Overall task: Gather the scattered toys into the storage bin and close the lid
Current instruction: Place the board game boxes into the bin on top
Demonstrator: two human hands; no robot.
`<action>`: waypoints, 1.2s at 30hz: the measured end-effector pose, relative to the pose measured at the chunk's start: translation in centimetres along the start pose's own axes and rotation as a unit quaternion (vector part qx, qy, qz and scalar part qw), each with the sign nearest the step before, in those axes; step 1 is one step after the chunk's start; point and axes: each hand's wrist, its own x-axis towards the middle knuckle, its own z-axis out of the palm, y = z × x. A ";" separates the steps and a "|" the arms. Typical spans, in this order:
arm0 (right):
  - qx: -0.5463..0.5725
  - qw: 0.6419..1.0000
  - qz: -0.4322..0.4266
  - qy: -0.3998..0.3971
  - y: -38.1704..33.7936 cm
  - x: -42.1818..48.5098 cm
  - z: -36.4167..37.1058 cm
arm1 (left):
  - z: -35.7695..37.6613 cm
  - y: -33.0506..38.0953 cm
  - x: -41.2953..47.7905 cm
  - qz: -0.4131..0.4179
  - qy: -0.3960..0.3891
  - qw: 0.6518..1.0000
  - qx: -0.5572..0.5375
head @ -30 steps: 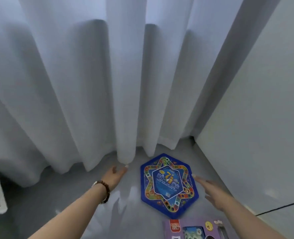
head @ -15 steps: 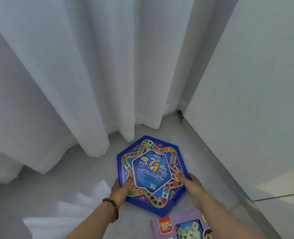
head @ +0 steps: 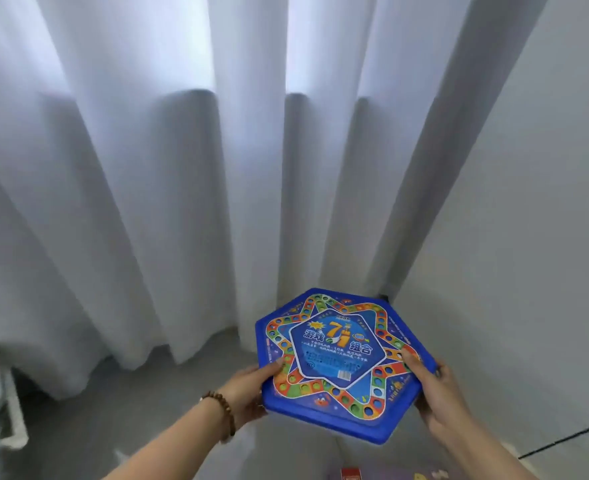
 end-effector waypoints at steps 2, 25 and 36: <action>-0.009 0.998 -0.039 -0.045 -3.2 -4.7 3.0 | -1.6 2.0 -5.3 0.038 0.020 0.999 -0.033; -0.339 0.847 0.020 -0.409 18.0 -35.7 43.8 | -46.9 -13.0 -32.6 0.162 0.447 0.852 -0.218; -0.448 0.790 -0.106 -0.405 15.4 -29.4 42.0 | -44.8 -7.8 -30.0 0.160 0.514 0.839 0.073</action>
